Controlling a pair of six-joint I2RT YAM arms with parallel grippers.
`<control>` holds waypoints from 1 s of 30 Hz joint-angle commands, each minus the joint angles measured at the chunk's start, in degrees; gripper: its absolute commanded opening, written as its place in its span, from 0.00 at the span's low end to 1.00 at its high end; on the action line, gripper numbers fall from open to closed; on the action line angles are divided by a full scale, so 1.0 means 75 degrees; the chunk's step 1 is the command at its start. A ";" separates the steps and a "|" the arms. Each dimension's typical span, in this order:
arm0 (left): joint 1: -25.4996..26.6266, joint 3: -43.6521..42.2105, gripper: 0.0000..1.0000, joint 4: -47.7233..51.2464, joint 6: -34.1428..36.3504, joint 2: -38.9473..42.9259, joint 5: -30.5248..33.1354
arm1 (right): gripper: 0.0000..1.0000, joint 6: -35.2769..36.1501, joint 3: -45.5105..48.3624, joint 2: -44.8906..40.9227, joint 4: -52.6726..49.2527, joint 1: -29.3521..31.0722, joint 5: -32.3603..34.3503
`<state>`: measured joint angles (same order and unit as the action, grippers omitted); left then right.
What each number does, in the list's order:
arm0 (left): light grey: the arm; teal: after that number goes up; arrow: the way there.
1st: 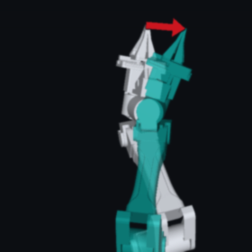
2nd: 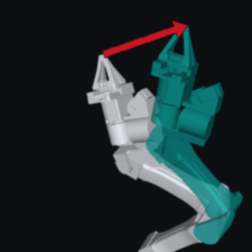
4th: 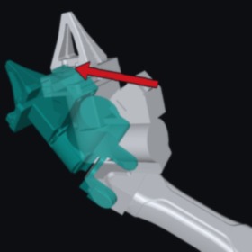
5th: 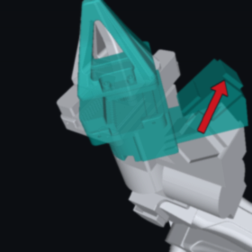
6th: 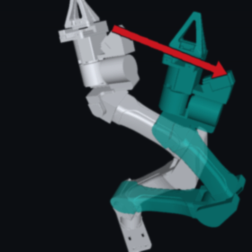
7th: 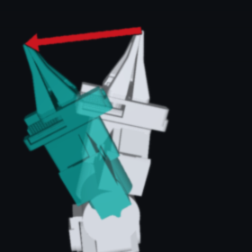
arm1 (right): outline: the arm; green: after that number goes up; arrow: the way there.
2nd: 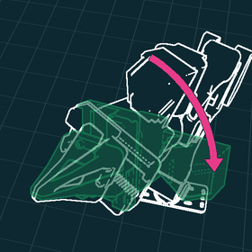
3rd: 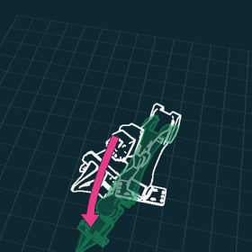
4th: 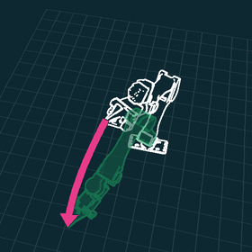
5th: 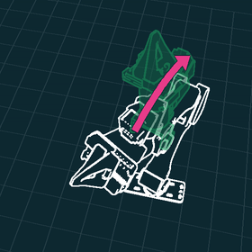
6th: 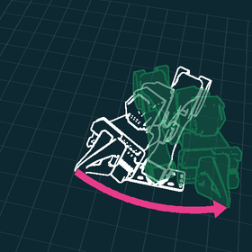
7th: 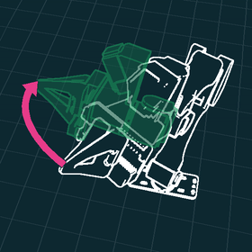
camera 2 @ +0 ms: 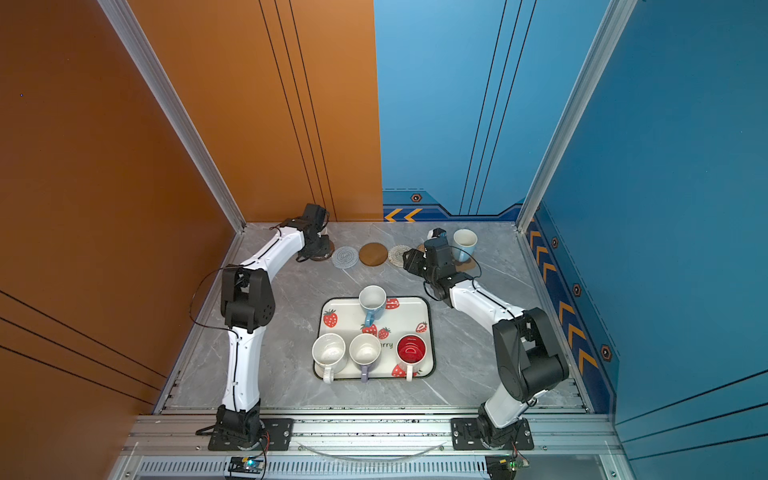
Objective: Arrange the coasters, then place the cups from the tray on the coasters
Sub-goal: 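Lower the white mug onto the glossy brown coaster and open the left gripper, then raise the left gripper off the mug while the right gripper moves over the tray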
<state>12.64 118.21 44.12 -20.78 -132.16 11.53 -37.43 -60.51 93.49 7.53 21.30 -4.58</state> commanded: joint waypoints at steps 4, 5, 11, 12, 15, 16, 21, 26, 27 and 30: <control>-0.0092 0.0072 0.33 -0.0001 0.0016 0.0101 0.0081 | 0.62 -0.0065 -0.0153 -0.0020 -0.0148 -0.0016 -0.0153; -0.0092 0.0070 0.35 0.0000 0.0016 0.0119 0.0080 | 0.62 -0.0069 -0.0147 -0.0020 -0.0148 -0.0016 -0.0145; -0.0092 -0.0071 0.40 0.0041 0.0026 0.0414 0.0057 | 0.62 -0.0064 -0.0120 -0.0070 -0.0148 -0.0016 -0.0140; -0.0092 -0.0115 0.40 0.0036 0.0016 0.0519 0.0048 | 0.62 -0.0061 -0.0113 -0.0078 -0.0148 -0.0016 -0.0148; -0.0057 -0.0337 0.40 0.0018 0.0056 0.0963 0.0064 | 0.62 -0.0065 -0.0113 -0.0102 -0.0138 -0.0004 -0.0129; -0.0029 -0.0415 0.40 0.0012 0.0085 0.1140 0.0112 | 0.62 -0.0060 -0.0105 -0.0102 -0.0137 -0.0004 -0.0117; 0.0184 -0.0869 0.41 -0.0082 0.0247 0.2029 0.0274 | 0.62 -0.0068 -0.0141 -0.0124 -0.0136 0.0071 -0.0112; 0.0646 -0.1857 0.41 -0.0939 0.0364 0.3143 0.0077 | 0.62 -0.0004 -0.0170 -0.0274 -0.0303 0.0216 0.0082; 0.0779 -0.2088 0.43 -0.1156 0.0421 0.3384 0.0069 | 0.62 0.0021 -0.0200 -0.0327 -0.0369 0.0258 0.0147; 0.1130 -0.2719 0.44 -0.1752 0.0562 0.4086 -0.0095 | 0.62 0.0311 -0.0375 -0.0498 -0.0918 0.0479 0.0696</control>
<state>19.27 101.27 35.81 -18.57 -104.88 12.27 -37.01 -60.75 92.84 5.15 23.59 -3.33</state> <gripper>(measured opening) 0.434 0.619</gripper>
